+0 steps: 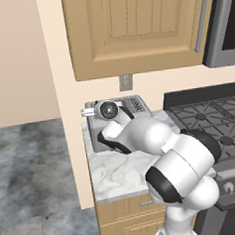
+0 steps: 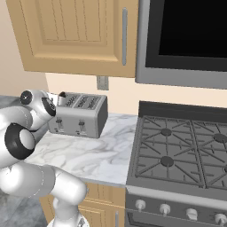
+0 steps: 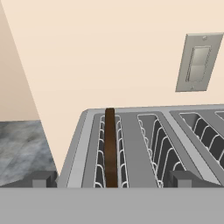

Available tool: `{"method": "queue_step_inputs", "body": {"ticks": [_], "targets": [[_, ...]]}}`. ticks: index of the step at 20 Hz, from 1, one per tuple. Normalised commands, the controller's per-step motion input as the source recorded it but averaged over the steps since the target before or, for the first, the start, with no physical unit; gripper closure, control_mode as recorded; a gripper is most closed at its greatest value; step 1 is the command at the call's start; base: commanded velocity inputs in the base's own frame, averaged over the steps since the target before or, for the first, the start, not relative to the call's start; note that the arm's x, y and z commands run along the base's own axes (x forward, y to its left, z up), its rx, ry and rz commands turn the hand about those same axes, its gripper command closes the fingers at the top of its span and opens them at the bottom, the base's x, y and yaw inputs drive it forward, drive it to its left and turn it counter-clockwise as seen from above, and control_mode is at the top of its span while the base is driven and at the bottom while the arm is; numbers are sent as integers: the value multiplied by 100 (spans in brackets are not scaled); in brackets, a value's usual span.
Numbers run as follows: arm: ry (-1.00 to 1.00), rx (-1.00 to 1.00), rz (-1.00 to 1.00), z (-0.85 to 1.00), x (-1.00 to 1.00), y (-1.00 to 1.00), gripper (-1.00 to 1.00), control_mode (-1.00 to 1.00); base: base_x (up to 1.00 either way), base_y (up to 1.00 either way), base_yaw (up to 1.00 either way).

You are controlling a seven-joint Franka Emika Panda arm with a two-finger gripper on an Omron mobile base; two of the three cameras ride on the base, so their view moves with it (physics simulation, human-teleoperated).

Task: Start the toaster. Once the lever pops up, take the bread to the plate on the dining counter.

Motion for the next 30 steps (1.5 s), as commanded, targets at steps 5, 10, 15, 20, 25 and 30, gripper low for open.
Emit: {"method": "queue_step_inputs", "body": {"ticks": [5,10,15,20,25,30], "targets": [[0,0,0,0,0,0,-100,-100,0,0,0],[0,0,0,0,7,1,-100,-100,0,0,0],[0,0,0,0,18,3,-100,-100,0,0,0],[0,0,0,0,4,0,-100,-100,0,0,0],[10,0,0,0,0,2,-100,-100,0,0,0],[23,0,0,-2,0,3,-100,-100,0,0,0]]}}
